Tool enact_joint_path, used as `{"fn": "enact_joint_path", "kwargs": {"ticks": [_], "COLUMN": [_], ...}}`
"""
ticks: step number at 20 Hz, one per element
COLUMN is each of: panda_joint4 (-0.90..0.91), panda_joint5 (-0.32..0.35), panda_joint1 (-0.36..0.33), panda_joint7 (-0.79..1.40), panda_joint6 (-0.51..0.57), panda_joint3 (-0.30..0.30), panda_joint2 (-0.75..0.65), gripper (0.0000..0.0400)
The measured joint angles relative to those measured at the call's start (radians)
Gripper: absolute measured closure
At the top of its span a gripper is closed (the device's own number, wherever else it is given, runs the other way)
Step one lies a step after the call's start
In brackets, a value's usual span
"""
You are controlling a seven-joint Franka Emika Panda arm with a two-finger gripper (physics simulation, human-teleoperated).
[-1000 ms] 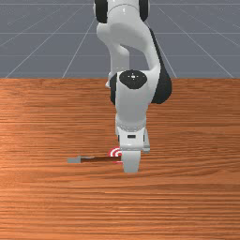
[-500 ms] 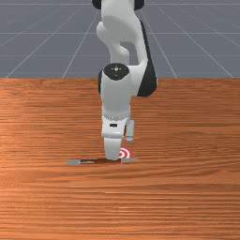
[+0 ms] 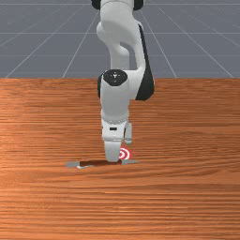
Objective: Pick up the pen and put it to the marker
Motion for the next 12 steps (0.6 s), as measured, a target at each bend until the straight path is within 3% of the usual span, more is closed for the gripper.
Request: {"fn": "enact_joint_path", "kwargs": {"ticks": [6,7,11,12], "panda_joint4": [-0.008,-0.033,0.071,0.118], "panda_joint5": [0.002,-0.002,-0.002,-0.003], "panda_joint1": [0.003,0.001,0.004,0.004], "panda_joint7": [0.015,0.006,0.007,0.006], "panda_joint6": [0.055,0.107,0.059,0.031], "panda_joint3": [-0.004,-0.002,-0.004,-0.005], "panda_joint2": [0.034,0.029,0.146,0.173], "gripper": [0.0001,0.0000,0.0000,0.0058]}}
